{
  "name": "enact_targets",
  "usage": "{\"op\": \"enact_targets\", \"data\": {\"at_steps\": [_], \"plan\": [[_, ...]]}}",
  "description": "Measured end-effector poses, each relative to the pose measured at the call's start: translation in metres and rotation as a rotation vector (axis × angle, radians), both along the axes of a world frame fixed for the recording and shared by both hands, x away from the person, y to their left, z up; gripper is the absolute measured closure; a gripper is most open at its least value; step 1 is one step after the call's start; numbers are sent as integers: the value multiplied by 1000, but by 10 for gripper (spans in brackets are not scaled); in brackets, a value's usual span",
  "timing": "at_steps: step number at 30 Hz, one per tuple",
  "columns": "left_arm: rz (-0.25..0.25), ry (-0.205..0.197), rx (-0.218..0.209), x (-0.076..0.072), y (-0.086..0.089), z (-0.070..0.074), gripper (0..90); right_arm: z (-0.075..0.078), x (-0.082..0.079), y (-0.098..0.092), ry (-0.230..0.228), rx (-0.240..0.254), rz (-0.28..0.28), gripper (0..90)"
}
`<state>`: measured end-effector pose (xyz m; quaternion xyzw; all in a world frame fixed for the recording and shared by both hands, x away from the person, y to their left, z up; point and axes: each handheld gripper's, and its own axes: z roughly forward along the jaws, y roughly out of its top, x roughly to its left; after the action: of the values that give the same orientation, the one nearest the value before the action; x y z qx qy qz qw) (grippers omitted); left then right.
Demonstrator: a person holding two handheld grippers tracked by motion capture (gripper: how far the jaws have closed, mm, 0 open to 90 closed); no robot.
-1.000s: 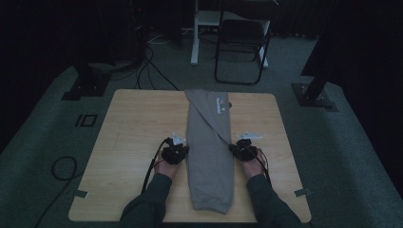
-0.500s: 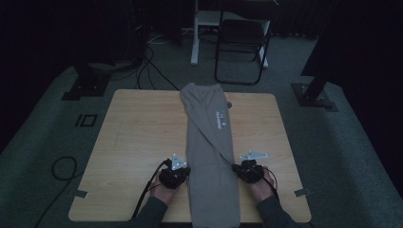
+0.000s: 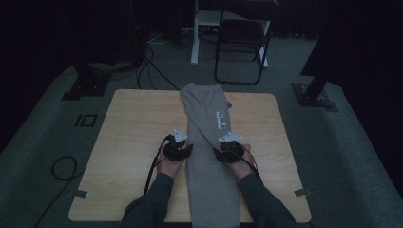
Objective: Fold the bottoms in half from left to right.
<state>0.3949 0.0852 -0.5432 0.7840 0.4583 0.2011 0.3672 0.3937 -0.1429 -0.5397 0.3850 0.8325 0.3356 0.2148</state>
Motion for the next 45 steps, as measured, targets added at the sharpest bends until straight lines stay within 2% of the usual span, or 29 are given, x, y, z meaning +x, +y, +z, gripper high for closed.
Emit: {"op": "enact_targets", "data": {"at_steps": [3,5,6,7,9,11,12,14,16,18,22,23,24,25,29,30,32,35,40,42,45], "plan": [[28,30,0,15,-3,-4,582,5,21,18,-27,-18,18,466],[36,52,1,22,-5,-8,569,6,34,27,-17,-14,19,456],[42,48,-16,24,-5,-9,568,5,39,32,-11,-19,23,443],[50,44,-22,24,-5,-10,595,4,44,36,-11,-31,24,436],[47,41,-21,25,-5,-10,709,0,51,41,-2,-50,19,456],[41,34,-10,24,-6,-10,796,-4,57,41,8,-69,2,537],[41,33,-7,23,-7,-10,820,-4,59,38,3,-71,-21,590],[42,33,-11,23,-6,-10,832,-3,63,26,19,-17,-63,700],[44,31,-11,23,-6,-10,834,1,64,12,14,30,-108,791],[45,30,-6,22,-6,-10,834,4,65,-2,7,32,-161,900],[54,24,3,21,-4,-10,836,5,68,-26,9,48,-224,900],[54,24,3,21,-4,-10,836,5,68,-26,9,48,-224,900],[58,22,1,21,-3,-10,836,2,68,-37,15,60,-246,900],[55,22,3,21,-2,-10,837,1,68,-39,18,60,-248,900],[50,20,8,17,-1,-10,838,-9,66,-43,38,47,-244,900],[46,19,9,15,0,-10,838,-10,64,-44,25,50,-238,900],[39,19,11,11,2,-10,838,-10,61,-44,35,58,-236,900],[30,18,17,1,6,-10,838,-10,50,-41,23,30,-206,900],[-5,9,39,-28,12,-10,837,-11,19,-35,-3,-12,-134,899],[-18,13,37,-41,15,-10,836,-10,6,-37,5,-6,-114,896],[-41,2,40,-62,16,-11,833,-10,-12,-41,32,32,-93,893]]}}
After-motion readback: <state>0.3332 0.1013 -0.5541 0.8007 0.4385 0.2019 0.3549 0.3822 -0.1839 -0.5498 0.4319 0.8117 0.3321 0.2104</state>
